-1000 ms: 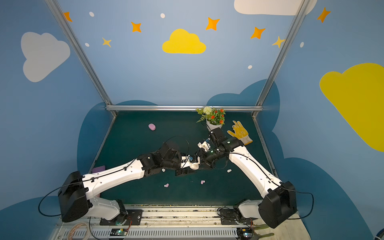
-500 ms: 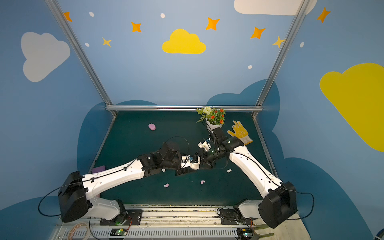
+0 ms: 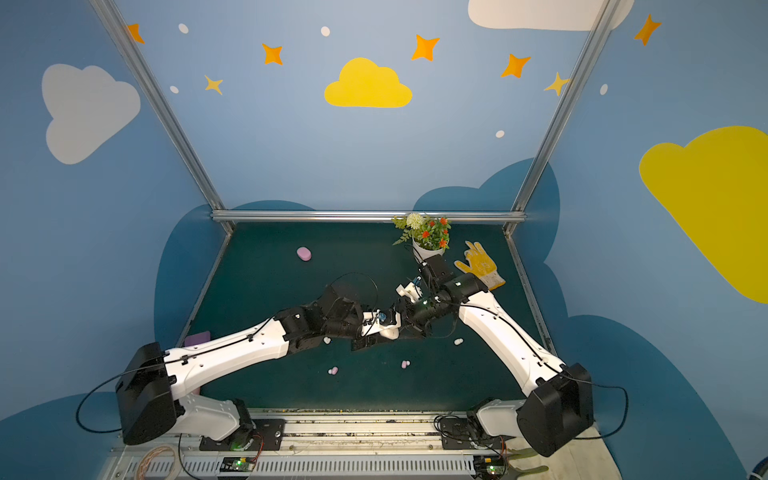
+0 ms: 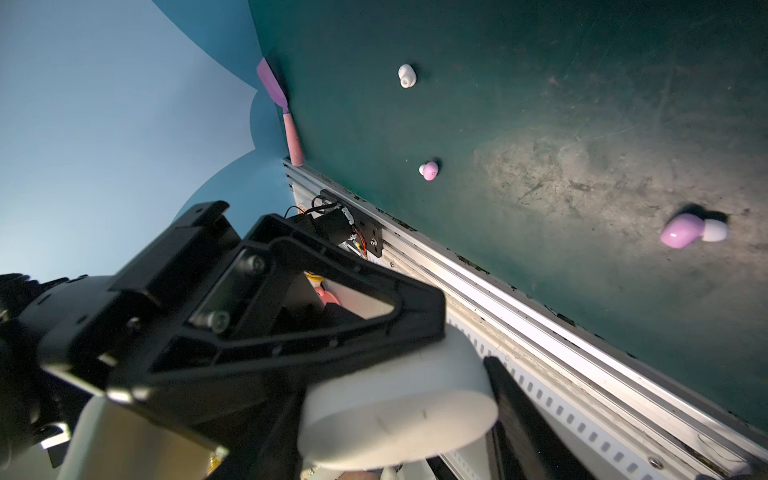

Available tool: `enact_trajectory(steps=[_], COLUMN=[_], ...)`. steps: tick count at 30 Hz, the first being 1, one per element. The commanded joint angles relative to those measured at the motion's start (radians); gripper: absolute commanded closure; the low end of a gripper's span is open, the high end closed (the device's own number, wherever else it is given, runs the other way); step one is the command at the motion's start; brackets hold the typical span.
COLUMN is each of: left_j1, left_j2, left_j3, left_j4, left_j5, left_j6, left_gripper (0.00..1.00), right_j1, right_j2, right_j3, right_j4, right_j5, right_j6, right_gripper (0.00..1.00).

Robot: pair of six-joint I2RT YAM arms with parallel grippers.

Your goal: Insert the wireless bluetooth earbuds into the charging case

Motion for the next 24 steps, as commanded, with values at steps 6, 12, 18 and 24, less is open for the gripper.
enact_trajectory(steps=[6, 12, 18, 24], left_j1=[-0.014, -0.005, -0.002, -0.002], left_j2=[-0.012, -0.028, -0.029, -0.073], left_j3=[-0.017, -0.039, -0.045, -0.076], left_j4=[-0.074, -0.051, -0.046, 0.003], left_j5=[0.053, 0.055, 0.071, 0.102], left_j6=[-0.045, -0.064, -0.097, -0.177], left_gripper=[0.8, 0.81, 0.82, 0.8], right_j1=[-0.023, -0.044, -0.098, -0.147], right_j2=[-0.052, -0.086, -0.119, -0.139], right_j3=[0.061, 0.034, -0.005, -0.013], right_j4=[0.072, 0.082, 0.087, 0.009], right_j5=[-0.009, -0.005, -0.009, 0.029], right_j6=[0.007, 0.023, 0.031, -0.037], right_gripper=[0.35, 0.26, 0.24, 0.24])
